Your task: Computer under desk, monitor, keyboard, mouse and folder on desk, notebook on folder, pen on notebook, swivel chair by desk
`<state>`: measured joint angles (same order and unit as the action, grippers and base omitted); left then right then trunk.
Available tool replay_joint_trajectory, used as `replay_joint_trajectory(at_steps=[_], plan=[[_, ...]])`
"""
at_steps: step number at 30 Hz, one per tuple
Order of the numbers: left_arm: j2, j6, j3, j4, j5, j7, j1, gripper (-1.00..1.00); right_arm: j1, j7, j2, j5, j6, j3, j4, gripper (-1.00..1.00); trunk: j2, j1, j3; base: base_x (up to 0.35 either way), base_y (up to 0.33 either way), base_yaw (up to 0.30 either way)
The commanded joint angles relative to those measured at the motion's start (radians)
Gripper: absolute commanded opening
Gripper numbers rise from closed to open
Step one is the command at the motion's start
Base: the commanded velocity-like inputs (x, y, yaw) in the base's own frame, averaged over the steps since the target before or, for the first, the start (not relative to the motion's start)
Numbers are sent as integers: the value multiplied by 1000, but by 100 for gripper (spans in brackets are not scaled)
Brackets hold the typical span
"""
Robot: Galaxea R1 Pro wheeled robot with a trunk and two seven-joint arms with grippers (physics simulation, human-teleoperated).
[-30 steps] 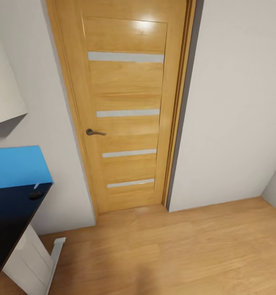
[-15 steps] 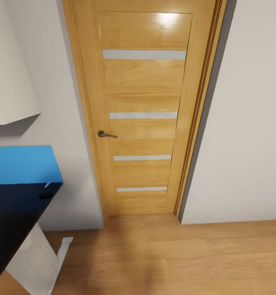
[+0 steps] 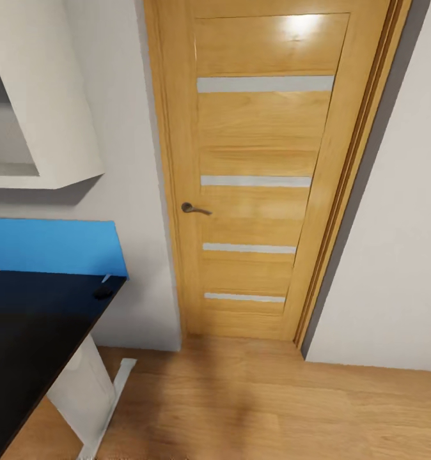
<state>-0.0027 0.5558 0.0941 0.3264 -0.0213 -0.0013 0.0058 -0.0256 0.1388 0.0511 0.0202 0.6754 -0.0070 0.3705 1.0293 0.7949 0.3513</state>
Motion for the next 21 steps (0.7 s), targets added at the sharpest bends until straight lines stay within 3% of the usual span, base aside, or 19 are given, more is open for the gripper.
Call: replay_joint_trajectory(at_steps=[1, 9, 15, 18, 21], plan=[[0, 16, 1, -4, -2, 0, 0, 100, -1, 2, 0, 2, 10, 0, -1, 100, 1, 0, 1, 1, -1, 276], [-1, 159, 0, -49, 1, -2, 0, 100, -1, 3, -2, 3, 131, 4, -15, 100, 1, 0, 1, 0, 0, 277], [-6, 194, 0, -52, 1, -2, 0, 100, -1, 3, -3, 3, 240, 4, -54, 100, 1, 0, 1, -13, -28, 279], [-9, 201, -1, -53, 1, -3, 0, 100, -1, 2, -3, 3, 349, 4, -111, 100, 1, 0, 1, -143, -179, 280], [-9, 196, -1, -55, 0, -1, 0, 100, -1, 2, -3, 2, 360, 3, -139, 100, 1, 0, 1, -217, -230, 283]])
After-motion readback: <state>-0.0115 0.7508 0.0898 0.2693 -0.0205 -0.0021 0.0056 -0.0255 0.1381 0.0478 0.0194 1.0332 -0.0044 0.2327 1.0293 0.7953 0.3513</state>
